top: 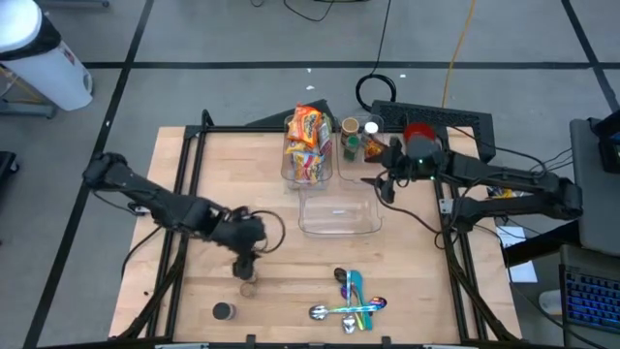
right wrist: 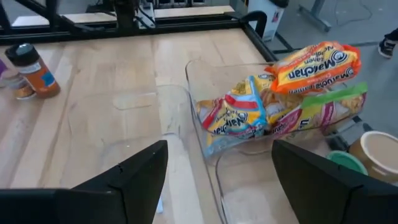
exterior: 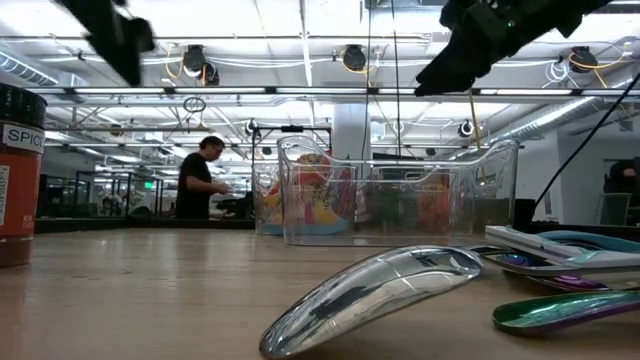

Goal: Pick & Place Food Item
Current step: Put the orange seasoning bottle into the right transparent bin

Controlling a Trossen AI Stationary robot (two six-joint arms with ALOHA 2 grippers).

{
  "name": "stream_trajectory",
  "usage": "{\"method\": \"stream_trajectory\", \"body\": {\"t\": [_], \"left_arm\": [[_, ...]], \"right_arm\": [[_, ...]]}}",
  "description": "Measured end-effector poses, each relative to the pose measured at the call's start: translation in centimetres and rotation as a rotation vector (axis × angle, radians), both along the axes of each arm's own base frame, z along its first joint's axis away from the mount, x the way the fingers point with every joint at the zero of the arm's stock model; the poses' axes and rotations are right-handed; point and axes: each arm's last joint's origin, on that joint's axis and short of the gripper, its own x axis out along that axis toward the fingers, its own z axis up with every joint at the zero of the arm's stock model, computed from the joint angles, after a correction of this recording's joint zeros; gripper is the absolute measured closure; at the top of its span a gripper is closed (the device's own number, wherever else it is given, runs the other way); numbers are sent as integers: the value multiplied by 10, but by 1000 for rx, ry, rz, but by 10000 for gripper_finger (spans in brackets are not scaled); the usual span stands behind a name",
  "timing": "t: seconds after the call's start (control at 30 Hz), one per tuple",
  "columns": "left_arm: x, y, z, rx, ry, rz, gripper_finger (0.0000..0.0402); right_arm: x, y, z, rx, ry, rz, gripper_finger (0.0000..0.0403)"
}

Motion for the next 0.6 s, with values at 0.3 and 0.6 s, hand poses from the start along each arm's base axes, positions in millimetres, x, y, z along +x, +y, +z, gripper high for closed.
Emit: {"method": "stream_trajectory", "body": {"t": [0.3, 0.6], "left_arm": [[-55, -46, -11, -85, 221, 351, 135], [-89, -76, -53, -68, 27, 391, 135]], "right_arm": [[-4, 1, -16, 20, -40, -6, 124], [-5, 7, -12, 46, -77, 102, 124]]}}
